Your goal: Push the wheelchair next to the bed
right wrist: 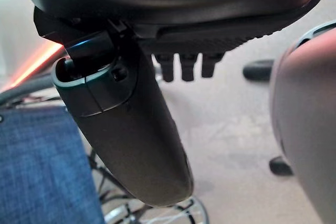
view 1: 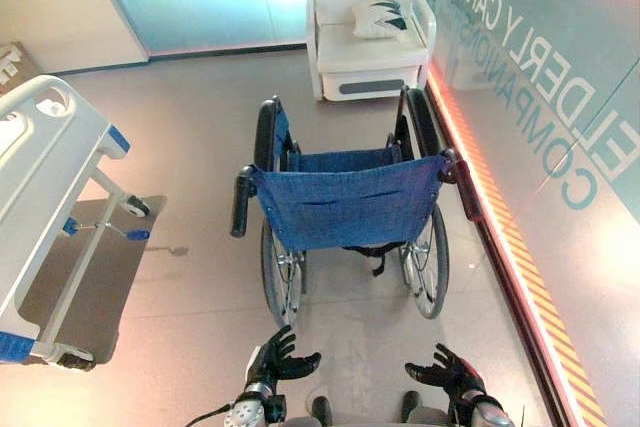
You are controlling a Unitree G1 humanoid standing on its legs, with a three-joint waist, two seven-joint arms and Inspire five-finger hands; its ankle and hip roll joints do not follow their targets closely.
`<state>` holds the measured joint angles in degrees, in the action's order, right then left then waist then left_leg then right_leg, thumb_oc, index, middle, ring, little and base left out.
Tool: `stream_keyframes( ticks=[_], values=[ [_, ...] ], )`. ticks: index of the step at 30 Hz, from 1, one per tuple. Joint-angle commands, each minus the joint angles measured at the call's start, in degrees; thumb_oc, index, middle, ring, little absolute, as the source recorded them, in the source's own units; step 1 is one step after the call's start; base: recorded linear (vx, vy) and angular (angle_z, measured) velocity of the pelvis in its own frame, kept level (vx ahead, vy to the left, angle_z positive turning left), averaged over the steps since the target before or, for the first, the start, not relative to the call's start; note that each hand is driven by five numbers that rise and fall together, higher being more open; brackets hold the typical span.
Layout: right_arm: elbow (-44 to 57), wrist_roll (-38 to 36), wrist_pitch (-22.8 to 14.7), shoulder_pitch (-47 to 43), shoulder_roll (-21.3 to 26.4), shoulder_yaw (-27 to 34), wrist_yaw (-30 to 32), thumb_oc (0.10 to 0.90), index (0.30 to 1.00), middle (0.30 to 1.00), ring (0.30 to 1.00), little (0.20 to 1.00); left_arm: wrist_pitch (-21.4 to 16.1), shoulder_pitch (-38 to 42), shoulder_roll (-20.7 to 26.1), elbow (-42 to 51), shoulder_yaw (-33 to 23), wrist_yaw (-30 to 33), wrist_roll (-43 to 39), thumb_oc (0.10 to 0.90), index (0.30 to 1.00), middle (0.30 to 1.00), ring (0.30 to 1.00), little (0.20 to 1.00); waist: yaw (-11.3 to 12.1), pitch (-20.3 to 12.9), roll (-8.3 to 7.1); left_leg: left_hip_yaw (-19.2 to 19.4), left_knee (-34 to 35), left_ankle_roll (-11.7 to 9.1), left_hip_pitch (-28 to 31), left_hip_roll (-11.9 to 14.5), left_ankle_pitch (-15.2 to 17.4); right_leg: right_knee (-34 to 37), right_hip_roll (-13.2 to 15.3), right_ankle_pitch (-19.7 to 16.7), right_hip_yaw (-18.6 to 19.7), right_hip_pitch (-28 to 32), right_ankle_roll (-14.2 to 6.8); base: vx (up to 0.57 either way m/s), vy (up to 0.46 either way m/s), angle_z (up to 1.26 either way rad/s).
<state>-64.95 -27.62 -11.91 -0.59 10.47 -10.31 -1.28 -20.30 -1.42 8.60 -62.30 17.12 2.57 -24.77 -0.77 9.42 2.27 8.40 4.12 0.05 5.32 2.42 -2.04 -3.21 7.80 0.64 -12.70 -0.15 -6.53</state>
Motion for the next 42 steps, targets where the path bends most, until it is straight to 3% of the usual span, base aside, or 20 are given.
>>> stream_keyframes(
  ticks=[1, 7, 11, 13, 20, 23, 25, 26, 30, 33, 36, 42],
  values=[
    [2.3, -3.2, -3.3, -2.8, 0.2, -1.6, -3.0, 0.800, 0.900, 0.900, 0.900, 0.900, -3.0, 3.1, -1.0, 2.2, -0.1, 0.3, 1.9, 0.800, 0.900, 0.900, 0.900, 0.900, 0.0, 0.4, -0.06, -0.2, -2.2, 0.9, -2.3, -1.2, 4.3, -1.0, 0.3, 1.3, -0.2, -0.6, 0.2, 0.00, 0.000, 0.00],
    [1.8, -1.0, -5.4, -3.0, 0.3, -1.2, 1.1, 0.800, 0.900, 0.900, 0.900, 0.900, 0.2, 3.2, -1.1, 1.5, -0.5, -2.0, -1.5, 0.800, 0.900, 0.900, 0.900, 0.900, 0.1, 0.4, 0.23, 0.2, -2.3, 0.9, -2.1, -1.1, 4.5, -0.8, 0.5, 1.3, -0.6, -0.3, 0.0, -0.01, -0.003, 0.00],
    [1.6, -4.0, -3.7, -3.2, 0.0, -0.9, 2.4, 0.800, 0.900, 0.900, 0.900, 0.900, 0.7, 3.3, -1.2, 1.1, 0.1, -0.7, -1.1, 0.800, 0.900, 0.900, 0.900, 0.900, 0.1, 0.3, 0.41, 0.3, -2.0, 0.9, -1.8, -1.1, 4.6, -0.7, 0.4, 1.5, -0.7, -0.1, 0.0, -0.01, -0.004, 0.00],
    [0.7, -4.2, -1.5, -3.2, -0.4, -0.2, 4.5, 0.800, 0.900, 0.900, 0.900, 0.900, 1.0, 3.4, -1.2, 0.5, 0.3, 2.6, 1.6, 0.800, 0.900, 0.900, 0.900, 0.900, 0.0, 0.1, 0.55, 0.3, -1.7, 0.9, -1.3, -1.2, 4.6, -0.6, 0.3, 1.6, -0.8, 0.3, 0.1, 0.00, 0.000, 0.00],
    [1.1, -7.4, -2.8, -3.2, -0.9, 0.6, 8.0, 0.800, 0.900, 0.900, 0.900, 0.900, 1.0, 3.4, -1.4, 0.4, -0.8, 4.4, -0.6, 0.800, 0.900, 0.900, 0.900, 0.900, -0.1, -0.4, 0.45, 0.5, -1.1, 0.7, -0.1, -1.1, 4.4, -0.2, 0.0, 1.6, -0.8, 1.4, 0.2, 0.03, -0.003, -0.01],
    [3.7, -9.0, -2.8, -3.4, -0.2, 1.3, 8.0, 0.800, 0.900, 0.900, 0.900, 0.900, 2.1, 3.7, -0.4, 1.5, -1.1, 10.4, 3.9, 0.800, 0.900, 0.900, 0.900, 0.900, -0.2, -0.6, 0.40, 0.6, -0.8, 0.5, 0.4, -0.9, 4.4, 0.1, -0.1, 1.5, -0.9, 1.8, 0.1, 0.05, -0.008, 0.00],
    [7.5, -13.1, -1.3, -3.9, 1.0, 2.4, 7.9, 0.800, 0.900, 0.900, 0.900, 0.900, 2.0, 4.7, 1.8, 5.2, -1.8, 12.6, 3.2, 0.800, 0.900, 0.900, 0.900, 0.900, -0.2, -0.8, 0.28, 0.7, -0.5, 0.3, 0.7, -0.8, 4.2, 0.5, -0.3, 1.4, -0.8, 2.1, 0.0, 0.05, -0.028, -0.02],
    [9.5, -13.9, -2.6, -4.2, 2.0, 3.2, 8.3, 0.800, 0.900, 0.900, 0.900, 0.900, 0.9, 5.3, 3.1, 7.5, -2.7, 13.9, 2.1, 0.800, 0.900, 0.900, 0.900, 0.900, -0.1, -0.9, 0.14, 0.6, -0.3, 0.3, 0.9, -0.8, 4.2, 0.8, -0.4, 1.3, -0.7, 2.3, 0.0, 0.02, -0.043, -0.01],
    [16.1, -14.4, -4.5, -5.7, 5.9, 6.3, 10.7, 0.800, 0.900, 0.900, 0.900, 0.900, 1.3, 6.8, 7.1, 16.6, -7.0, 17.7, 0.4, 0.800, 0.900, 0.900, 0.900, 0.900, 0.5, -1.2, -0.11, 0.6, 0.0, 0.2, 0.7, -0.6, 4.0, 1.7, -0.8, 1.0, -0.8, 2.5, 0.2, 0.00, -0.028, 0.00],
    [20.7, -14.0, -3.6, -8.0, 10.9, 9.5, 11.0, 0.800, 0.900, 0.900, 0.900, 0.900, 0.4, 8.0, 10.0, 21.9, -9.9, 19.2, -0.9, 0.800, 0.900, 0.900, 0.900, 0.900, 0.8, -1.1, -0.22, 0.4, 0.2, 0.1, 0.8, -0.5, 3.9, 2.0, -1.0, 1.0, -0.9, 2.8, 0.3, 0.00, 0.000, 0.00],
    [22.9, -14.8, -3.7, -10.9, 15.4, 12.0, 10.6, 0.800, 0.900, 0.900, 0.900, 0.900, -0.2, 10.2, 13.3, 25.6, -12.2, 20.9, -1.3, 0.800, 0.900, 0.900, 0.900, 0.900, 0.9, -1.2, -0.36, 0.2, 0.3, 0.0, 0.8, -0.6, 3.9, 2.0, -1.0, 1.0, -1.1, 2.9, 0.3, 0.00, 0.000, 0.00],
    [29.8, -14.7, -4.3, -16.5, 20.8, 12.0, 15.7, 0.800, 0.900, 0.900, 0.900, 0.900, -1.5, 15.2, 18.8, 29.5, -13.3, 23.9, -1.9, 0.800, 0.900, 0.900, 0.900, 0.900, 0.7, -1.4, -0.65, -0.1, 0.5, -0.3, 1.0, -0.8, 3.9, 2.4, -1.0, 0.9, -1.1, 3.3, 0.3, 0.00, 0.000, 0.00]
  ],
)
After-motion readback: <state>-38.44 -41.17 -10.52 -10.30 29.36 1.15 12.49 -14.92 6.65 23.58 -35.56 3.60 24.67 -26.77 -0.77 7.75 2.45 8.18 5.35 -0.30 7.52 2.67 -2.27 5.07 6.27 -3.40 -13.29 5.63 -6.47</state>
